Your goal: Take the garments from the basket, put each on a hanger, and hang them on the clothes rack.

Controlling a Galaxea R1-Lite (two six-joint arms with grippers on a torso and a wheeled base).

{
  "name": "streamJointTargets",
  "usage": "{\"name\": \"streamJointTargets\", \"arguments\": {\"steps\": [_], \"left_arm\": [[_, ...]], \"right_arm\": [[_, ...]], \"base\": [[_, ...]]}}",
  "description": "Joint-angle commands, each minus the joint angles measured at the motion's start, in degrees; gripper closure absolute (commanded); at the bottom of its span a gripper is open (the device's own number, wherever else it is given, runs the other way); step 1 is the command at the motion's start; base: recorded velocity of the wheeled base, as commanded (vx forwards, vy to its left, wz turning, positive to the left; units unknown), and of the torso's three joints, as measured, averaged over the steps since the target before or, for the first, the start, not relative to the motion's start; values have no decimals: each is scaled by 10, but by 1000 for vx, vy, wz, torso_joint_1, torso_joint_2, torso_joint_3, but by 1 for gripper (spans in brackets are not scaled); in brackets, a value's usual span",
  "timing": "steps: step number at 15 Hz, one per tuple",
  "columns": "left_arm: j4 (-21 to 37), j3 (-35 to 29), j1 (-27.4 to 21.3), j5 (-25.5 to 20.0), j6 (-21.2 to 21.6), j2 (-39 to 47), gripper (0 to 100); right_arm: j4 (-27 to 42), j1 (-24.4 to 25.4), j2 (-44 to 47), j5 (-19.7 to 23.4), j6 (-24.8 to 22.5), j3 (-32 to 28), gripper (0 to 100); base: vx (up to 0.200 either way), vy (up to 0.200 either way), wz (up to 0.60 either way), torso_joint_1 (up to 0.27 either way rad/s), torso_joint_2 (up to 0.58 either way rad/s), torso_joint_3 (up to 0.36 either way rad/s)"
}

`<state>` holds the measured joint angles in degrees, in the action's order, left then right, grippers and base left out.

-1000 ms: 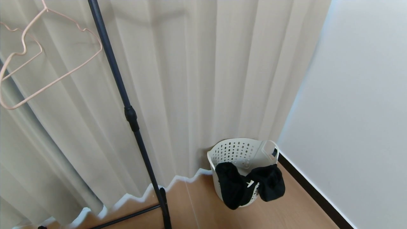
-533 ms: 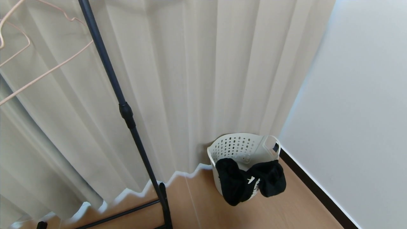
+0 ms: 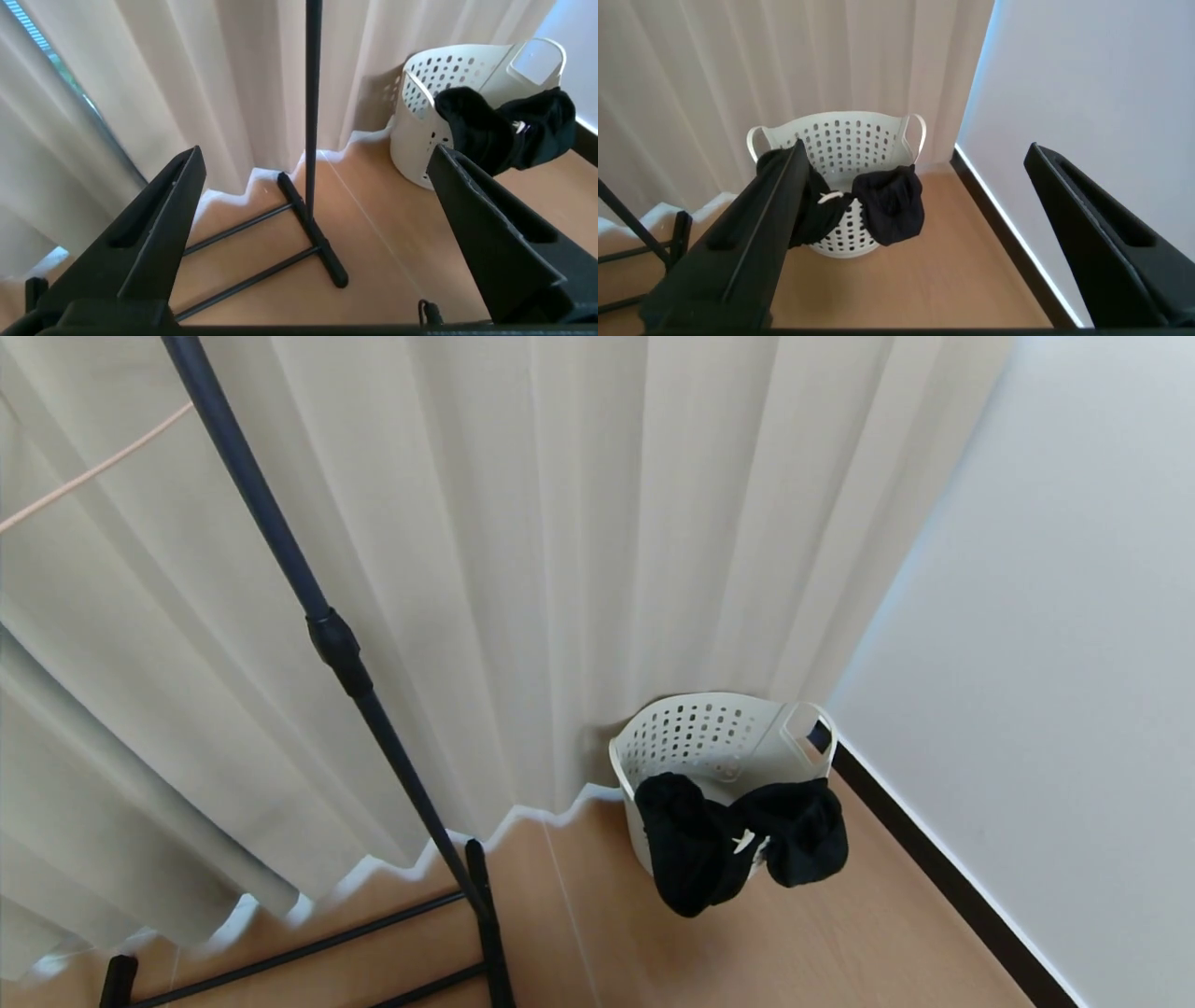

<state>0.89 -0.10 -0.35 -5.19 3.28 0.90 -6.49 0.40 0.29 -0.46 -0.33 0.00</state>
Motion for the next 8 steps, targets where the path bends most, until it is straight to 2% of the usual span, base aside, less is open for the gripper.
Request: {"name": "streamJointTargets", "arguments": {"steps": [1,3,8], "left_arm": [[0,0,0,0,1,1,0],[0,0,0,3,2,1,0],[0,0,1,4,-2,1,0]], "right_arm": [[0,0,0,1,-3,0,0],[9,0,2,13,-18,0,0],[7,0,1,17,-20,0,0]], "base": [[0,0,0,7,-7,-188],[0,0,0,2,2,-200],[0,0,0,3,5,-199]]}}
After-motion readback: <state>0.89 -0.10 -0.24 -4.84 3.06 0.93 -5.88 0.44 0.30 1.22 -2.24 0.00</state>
